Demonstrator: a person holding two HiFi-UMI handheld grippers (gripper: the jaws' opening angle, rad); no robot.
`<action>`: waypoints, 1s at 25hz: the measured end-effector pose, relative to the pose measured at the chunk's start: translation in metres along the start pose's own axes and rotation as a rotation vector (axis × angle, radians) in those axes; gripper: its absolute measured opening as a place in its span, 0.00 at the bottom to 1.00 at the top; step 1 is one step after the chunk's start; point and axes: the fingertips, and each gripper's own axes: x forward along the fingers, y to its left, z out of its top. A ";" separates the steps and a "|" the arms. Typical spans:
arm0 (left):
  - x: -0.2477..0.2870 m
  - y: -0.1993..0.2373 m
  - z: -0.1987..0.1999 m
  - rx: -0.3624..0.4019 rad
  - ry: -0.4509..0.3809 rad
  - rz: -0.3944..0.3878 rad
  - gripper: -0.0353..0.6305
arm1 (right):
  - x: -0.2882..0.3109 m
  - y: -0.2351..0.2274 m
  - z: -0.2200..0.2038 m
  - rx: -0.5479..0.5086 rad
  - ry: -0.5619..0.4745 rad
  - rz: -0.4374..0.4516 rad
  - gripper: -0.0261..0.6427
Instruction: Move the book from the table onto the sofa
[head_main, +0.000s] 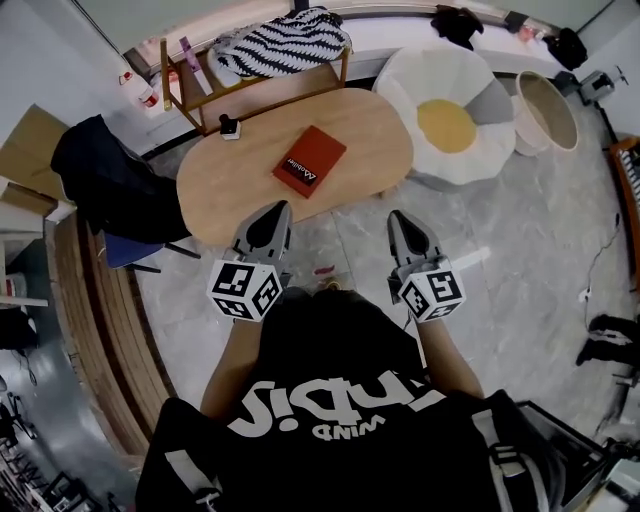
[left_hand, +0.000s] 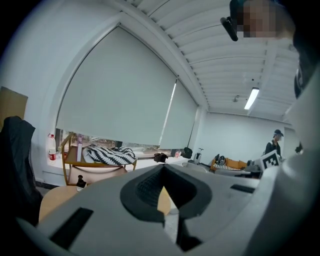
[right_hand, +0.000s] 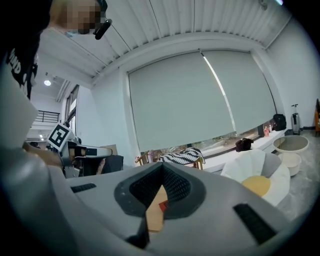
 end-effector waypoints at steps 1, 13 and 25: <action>0.003 0.001 0.001 0.002 0.000 0.006 0.06 | 0.004 -0.002 0.000 0.006 0.002 0.006 0.03; 0.031 0.034 0.004 -0.009 0.010 0.047 0.06 | 0.047 -0.012 -0.002 0.023 0.030 0.038 0.03; 0.092 0.073 0.025 -0.010 0.017 0.000 0.06 | 0.107 -0.037 0.013 0.022 0.039 -0.002 0.03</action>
